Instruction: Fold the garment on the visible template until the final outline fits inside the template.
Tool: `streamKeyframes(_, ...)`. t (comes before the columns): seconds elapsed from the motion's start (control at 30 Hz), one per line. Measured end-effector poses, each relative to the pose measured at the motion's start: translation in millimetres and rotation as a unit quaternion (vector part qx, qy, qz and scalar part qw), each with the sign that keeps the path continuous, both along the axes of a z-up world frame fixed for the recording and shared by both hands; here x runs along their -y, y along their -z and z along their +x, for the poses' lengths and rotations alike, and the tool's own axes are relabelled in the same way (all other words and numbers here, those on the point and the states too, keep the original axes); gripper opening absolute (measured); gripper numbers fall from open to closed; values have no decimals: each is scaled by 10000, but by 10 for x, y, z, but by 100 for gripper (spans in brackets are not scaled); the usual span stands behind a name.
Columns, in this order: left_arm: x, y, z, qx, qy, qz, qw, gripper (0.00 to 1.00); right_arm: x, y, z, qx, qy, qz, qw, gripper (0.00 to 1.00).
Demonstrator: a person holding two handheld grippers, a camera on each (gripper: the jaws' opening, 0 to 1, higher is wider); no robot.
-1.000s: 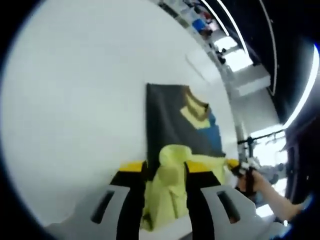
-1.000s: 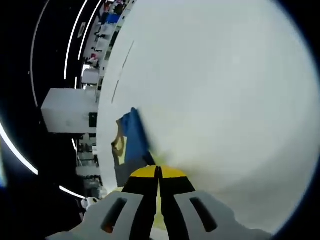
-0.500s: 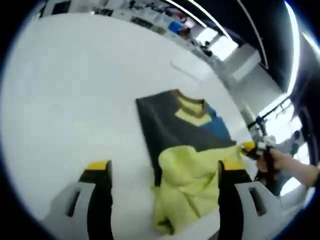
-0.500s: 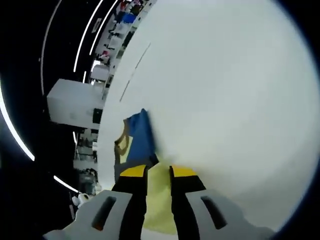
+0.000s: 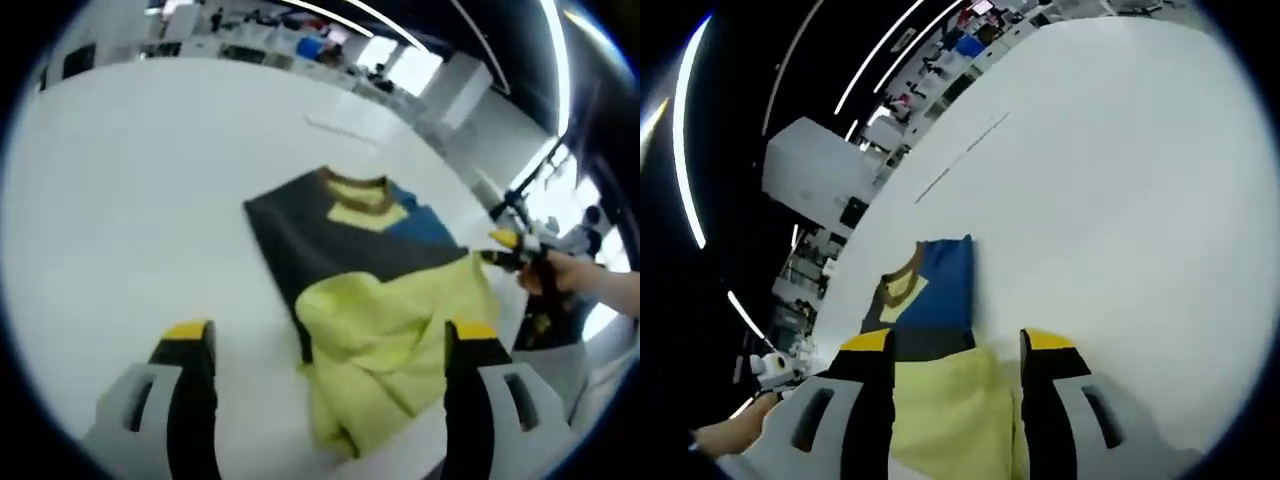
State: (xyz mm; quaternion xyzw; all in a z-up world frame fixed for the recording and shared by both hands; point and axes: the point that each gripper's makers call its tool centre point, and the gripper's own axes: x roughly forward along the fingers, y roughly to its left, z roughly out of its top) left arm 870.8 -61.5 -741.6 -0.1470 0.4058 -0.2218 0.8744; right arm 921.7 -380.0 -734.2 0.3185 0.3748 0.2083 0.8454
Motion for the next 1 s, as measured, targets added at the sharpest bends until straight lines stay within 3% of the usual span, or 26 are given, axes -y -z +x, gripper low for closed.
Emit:
streamKeyframes(0.27,42,-37,-40,179,248,101,9995,95,-62,10,-57,326,-547,-472,9969,55)
streamKeyframes(0.53,69,-49,-90,152,287,96,9994,94,-72,-24,-74,785,-845,-920,9891,65)
streamKeyframes(0.73,86,-76,-120,292,523,210,9980,93,-63,-18,-117,983,-1153,-1231,9808,66)
streamKeyframes(1.0,97,-99,-165,446,786,330,9954,93,-70,-41,-149,1130,-1269,-1300,9768,66)
